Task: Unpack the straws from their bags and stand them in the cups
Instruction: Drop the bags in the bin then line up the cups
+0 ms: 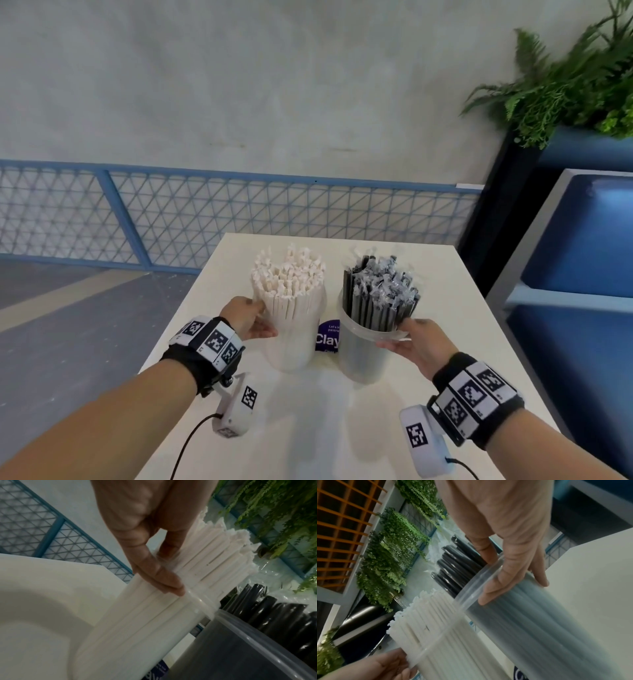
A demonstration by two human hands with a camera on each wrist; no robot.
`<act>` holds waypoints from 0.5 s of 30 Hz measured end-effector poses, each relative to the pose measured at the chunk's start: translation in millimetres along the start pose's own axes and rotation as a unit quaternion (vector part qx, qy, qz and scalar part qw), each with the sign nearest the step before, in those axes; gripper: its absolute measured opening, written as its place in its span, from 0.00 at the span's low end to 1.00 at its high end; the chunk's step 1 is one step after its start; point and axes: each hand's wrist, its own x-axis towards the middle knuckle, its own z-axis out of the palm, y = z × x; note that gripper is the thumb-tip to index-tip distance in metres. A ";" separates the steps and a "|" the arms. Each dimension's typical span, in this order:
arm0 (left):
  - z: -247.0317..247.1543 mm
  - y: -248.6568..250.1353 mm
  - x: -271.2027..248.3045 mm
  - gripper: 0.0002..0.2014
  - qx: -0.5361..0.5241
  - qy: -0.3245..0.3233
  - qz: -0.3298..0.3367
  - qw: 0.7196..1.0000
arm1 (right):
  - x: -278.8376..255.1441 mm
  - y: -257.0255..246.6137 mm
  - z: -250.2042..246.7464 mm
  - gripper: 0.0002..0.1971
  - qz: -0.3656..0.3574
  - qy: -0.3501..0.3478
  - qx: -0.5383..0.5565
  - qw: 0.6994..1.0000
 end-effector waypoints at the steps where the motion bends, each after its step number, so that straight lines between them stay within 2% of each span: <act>1: 2.1 4.7 3.7 0.17 -0.001 0.002 0.004 1.000 | 4.8 -5.5 0.6 0.17 -0.005 -0.003 0.007 1.000; 5: 12.4 28.3 29.1 0.21 -0.009 0.008 0.024 1.000 | 28.9 -36.4 9.4 0.16 -0.034 -0.011 0.020 0.999; 11: 33.0 70.1 78.0 0.18 -0.063 0.029 0.056 0.996 | 87.4 -71.4 29.7 0.09 -0.062 0.022 0.035 0.997; 15: 49.0 83.4 110.4 0.19 -0.098 0.034 0.057 0.993 | 130.9 -78.4 36.7 0.16 -0.058 0.046 0.047 0.996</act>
